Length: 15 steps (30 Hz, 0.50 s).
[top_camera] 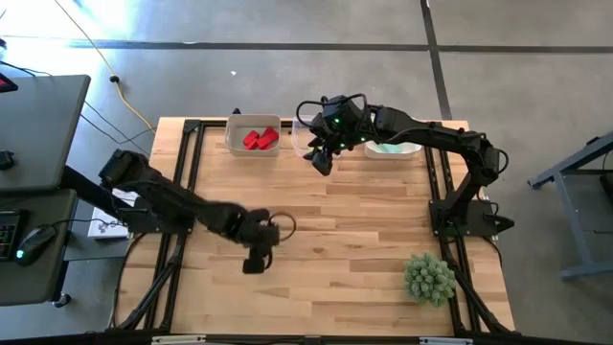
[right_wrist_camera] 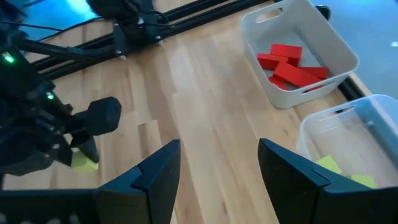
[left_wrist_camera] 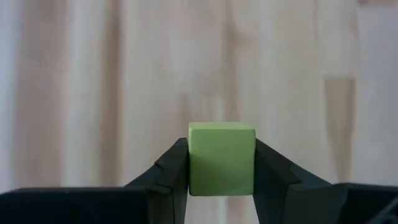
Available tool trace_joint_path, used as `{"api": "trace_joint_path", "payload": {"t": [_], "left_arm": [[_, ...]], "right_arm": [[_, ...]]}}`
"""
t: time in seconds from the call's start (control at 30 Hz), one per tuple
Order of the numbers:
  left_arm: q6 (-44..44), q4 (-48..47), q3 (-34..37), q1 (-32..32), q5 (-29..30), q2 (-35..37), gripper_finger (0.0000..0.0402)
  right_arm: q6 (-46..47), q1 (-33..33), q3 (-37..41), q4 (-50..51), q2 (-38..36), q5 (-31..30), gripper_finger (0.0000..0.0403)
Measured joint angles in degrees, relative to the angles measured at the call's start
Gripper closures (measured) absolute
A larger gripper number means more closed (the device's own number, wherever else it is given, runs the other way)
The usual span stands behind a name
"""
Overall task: Sort & place blocks by color
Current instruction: Put the green block into the transparent bin
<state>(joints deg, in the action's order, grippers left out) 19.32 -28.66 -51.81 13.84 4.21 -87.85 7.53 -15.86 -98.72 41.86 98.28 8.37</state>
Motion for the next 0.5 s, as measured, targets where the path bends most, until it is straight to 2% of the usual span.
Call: {"api": "trace_joint_path", "payload": {"t": [0.33, 0.5], "left_arm": [[-10.14, 1.14, -0.02, -14.09, 2.98, 5.94, 0.0297], [-14.01, 5.46, -0.02, -22.92, 3.11, 7.40, 0.0297]], "right_arm": [[-0.03, -1.33, 0.00, 0.42, 0.00, -8.39, 0.0202], [-0.03, -3.36, 0.00, 0.16, 0.00, -12.75, 0.0202]]}}
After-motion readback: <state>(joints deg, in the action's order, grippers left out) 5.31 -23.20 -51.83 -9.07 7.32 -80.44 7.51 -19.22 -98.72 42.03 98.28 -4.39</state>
